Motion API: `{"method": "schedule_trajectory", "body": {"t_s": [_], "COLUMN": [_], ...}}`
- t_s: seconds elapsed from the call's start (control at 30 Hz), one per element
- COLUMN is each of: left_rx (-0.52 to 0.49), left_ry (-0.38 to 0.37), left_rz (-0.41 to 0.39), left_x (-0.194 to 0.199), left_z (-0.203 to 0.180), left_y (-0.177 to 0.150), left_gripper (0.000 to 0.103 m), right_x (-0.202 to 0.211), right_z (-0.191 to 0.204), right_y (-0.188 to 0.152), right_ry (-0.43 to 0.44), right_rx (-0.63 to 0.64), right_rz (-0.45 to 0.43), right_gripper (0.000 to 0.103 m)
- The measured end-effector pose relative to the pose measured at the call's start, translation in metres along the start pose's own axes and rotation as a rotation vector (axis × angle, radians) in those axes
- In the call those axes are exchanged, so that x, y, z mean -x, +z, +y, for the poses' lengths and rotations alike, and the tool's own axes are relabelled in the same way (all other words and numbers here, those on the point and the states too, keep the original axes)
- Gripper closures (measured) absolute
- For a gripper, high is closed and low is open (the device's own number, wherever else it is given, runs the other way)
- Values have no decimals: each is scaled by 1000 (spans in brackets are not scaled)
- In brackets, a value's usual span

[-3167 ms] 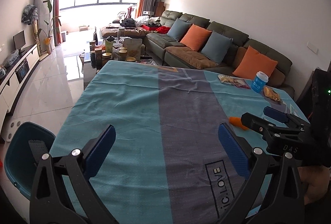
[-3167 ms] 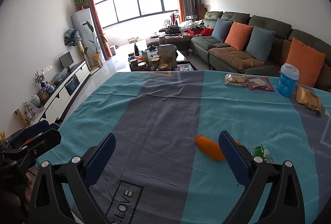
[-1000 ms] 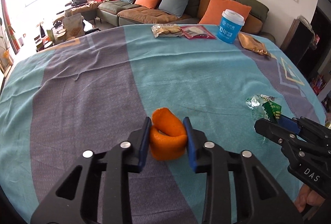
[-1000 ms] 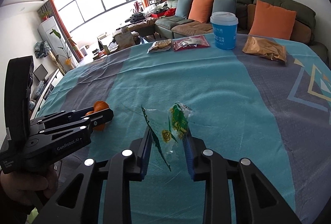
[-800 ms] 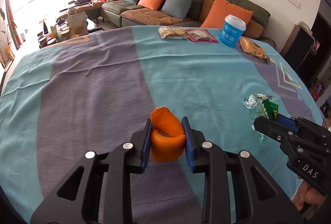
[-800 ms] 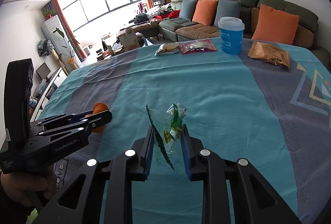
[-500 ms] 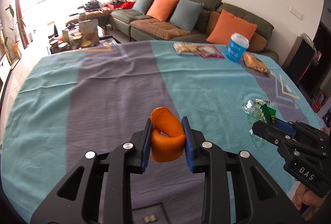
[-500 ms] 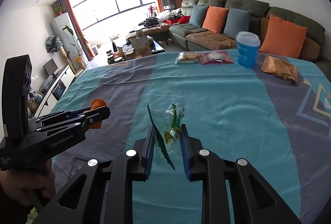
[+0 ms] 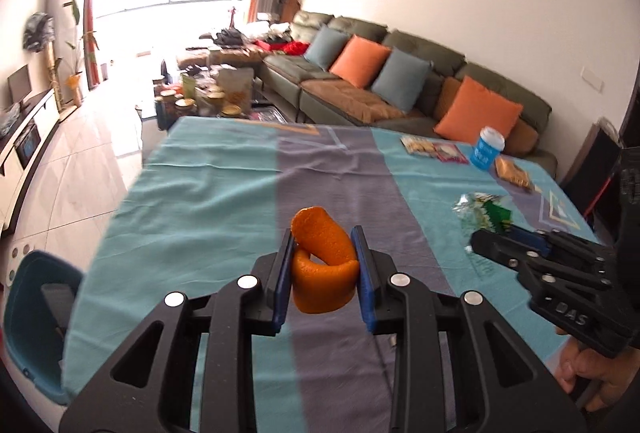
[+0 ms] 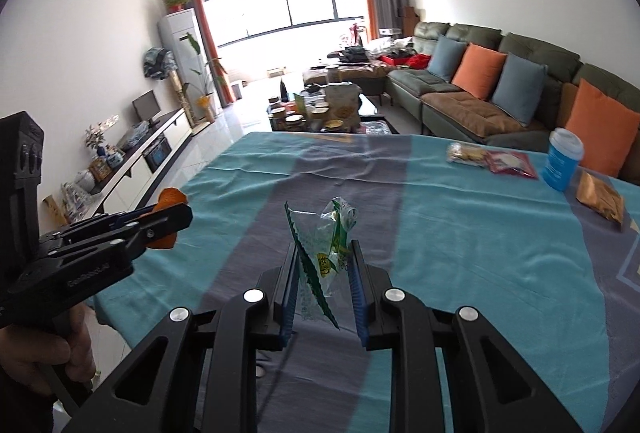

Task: Collect trash
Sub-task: 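Carry the orange peel and clear wrapper off the table toward the teal bin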

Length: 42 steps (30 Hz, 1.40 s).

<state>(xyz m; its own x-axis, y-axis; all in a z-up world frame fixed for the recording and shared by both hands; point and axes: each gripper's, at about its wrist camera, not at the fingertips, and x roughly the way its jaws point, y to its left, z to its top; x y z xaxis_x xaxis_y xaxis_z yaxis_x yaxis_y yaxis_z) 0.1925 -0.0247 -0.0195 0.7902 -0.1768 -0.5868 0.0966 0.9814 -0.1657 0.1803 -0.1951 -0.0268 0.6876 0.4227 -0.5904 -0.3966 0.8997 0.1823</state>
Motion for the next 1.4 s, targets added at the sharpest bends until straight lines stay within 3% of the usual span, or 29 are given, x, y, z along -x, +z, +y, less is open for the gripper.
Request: {"method": "schedule_trajectory", "body": {"t_s": [0.27, 0.67, 1.03, 1.4], "left_rx": [78, 225, 386, 479], "left_ry": [53, 244, 429, 467], "left_rz": [-93, -152, -108, -27], "left_x": [73, 147, 174, 156], "left_z": [54, 165, 270, 332], "left_y": [-9, -31, -65, -97], "left_gripper": [75, 75, 75, 75], "right_x": [-5, -47, -108, -154], "right_z": [60, 192, 303, 348], "right_y": [16, 39, 50, 39], "right_ry": [113, 324, 504, 533], "right_rx": [80, 255, 412, 510], "right_rz": [-18, 26, 145, 261], "right_gripper": [81, 81, 81, 81]}}
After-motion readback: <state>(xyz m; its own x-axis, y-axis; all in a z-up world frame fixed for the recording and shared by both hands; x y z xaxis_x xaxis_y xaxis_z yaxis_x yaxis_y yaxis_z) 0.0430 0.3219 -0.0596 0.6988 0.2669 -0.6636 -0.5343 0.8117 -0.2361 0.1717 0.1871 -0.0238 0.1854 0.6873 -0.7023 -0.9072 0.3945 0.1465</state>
